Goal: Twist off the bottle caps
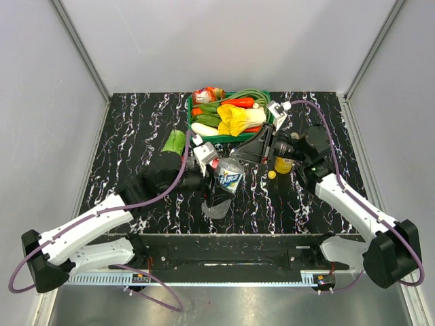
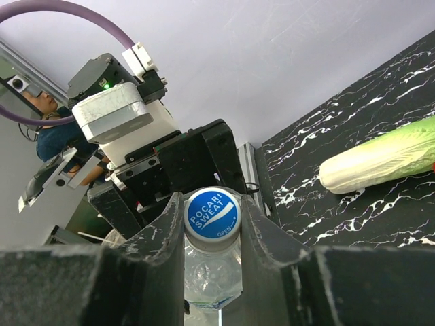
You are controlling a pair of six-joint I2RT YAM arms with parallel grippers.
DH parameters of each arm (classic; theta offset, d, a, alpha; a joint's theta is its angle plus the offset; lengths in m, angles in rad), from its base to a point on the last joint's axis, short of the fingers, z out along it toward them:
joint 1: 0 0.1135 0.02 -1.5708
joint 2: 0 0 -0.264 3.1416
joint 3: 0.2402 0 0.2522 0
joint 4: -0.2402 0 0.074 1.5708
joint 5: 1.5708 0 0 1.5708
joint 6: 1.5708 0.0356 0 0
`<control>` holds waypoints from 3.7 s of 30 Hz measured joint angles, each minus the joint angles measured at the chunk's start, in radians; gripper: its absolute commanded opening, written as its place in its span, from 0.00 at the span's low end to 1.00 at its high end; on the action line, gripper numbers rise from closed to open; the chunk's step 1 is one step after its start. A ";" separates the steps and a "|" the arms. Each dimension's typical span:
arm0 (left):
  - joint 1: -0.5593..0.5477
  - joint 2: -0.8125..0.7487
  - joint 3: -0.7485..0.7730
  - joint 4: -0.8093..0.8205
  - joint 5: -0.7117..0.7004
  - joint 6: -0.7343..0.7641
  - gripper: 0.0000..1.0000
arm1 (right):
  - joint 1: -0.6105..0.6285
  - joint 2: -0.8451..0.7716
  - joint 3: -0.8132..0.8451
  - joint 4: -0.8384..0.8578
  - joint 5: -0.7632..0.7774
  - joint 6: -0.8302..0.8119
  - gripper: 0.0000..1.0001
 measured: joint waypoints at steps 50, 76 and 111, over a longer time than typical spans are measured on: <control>-0.002 -0.012 -0.044 -0.004 -0.040 0.014 0.48 | 0.019 -0.220 -0.011 -0.286 0.354 -0.143 0.91; -0.204 0.118 0.070 -0.248 -0.790 0.048 0.38 | 0.019 -0.095 0.100 -0.499 0.523 -0.149 1.00; -0.295 0.264 0.181 -0.382 -1.059 0.021 0.37 | 0.015 0.035 0.101 -0.418 0.433 -0.030 0.00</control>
